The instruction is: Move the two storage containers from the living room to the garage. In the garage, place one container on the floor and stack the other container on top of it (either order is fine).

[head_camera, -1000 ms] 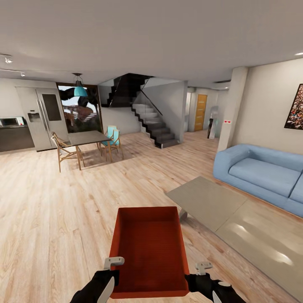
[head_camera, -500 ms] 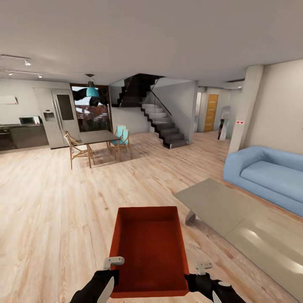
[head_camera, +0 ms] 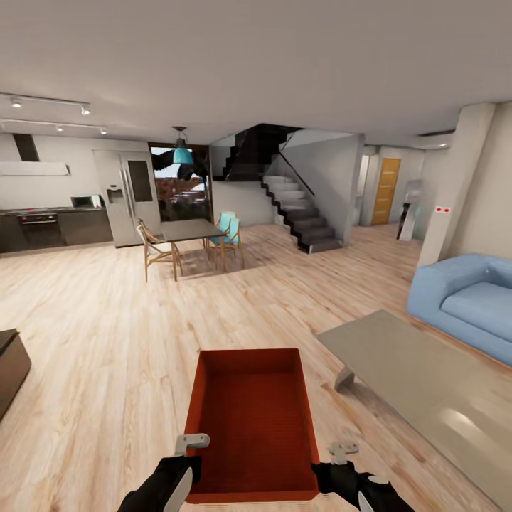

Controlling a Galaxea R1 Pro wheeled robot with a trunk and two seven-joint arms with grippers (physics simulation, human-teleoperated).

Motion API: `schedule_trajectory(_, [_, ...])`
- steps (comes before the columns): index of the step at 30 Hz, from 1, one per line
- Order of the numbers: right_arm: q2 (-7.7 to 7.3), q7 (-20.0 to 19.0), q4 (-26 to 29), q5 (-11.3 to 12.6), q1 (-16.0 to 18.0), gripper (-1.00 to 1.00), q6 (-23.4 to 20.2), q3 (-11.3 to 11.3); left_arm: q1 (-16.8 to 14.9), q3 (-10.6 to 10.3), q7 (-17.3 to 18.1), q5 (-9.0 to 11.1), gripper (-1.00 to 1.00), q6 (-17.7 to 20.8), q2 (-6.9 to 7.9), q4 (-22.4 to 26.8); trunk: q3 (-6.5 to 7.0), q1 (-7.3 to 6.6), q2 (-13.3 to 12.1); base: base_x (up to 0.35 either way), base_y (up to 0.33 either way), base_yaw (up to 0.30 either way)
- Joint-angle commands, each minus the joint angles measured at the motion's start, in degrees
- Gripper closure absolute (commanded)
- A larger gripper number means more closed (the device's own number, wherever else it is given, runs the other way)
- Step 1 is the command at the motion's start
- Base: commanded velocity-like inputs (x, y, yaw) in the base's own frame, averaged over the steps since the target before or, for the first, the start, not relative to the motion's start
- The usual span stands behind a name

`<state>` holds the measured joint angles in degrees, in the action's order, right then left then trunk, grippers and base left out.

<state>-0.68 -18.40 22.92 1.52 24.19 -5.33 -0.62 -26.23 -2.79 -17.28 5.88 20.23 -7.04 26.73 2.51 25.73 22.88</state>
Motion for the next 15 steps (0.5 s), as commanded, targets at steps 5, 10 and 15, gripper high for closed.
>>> schedule_trajectory(5, [-0.29,-1.8,-0.04,0.15,-0.02,1.0,-0.31,0.26,-0.05,-0.37,1.1,1.07,1.0,-3.04,1.59,0.25,-0.02,0.05,0.04,0.28,0.0,0.008])
schedule_trajectory(10, [-0.29,-1.81,-0.02,0.13,-0.02,1.0,-0.09,0.23,-0.05,-0.37,1.1,1.07,1.0,-3.01,1.55,0.25,-0.02,0.05,0.04,0.042,0.0,0.001])
schedule_trajectory(15, [-0.29,-1.81,0.01,0.15,-0.02,1.0,0.04,0.26,-0.05,-0.37,1.1,1.07,1.0,-2.96,1.55,0.25,-0.02,0.05,0.04,0.005,0.0,0.0])
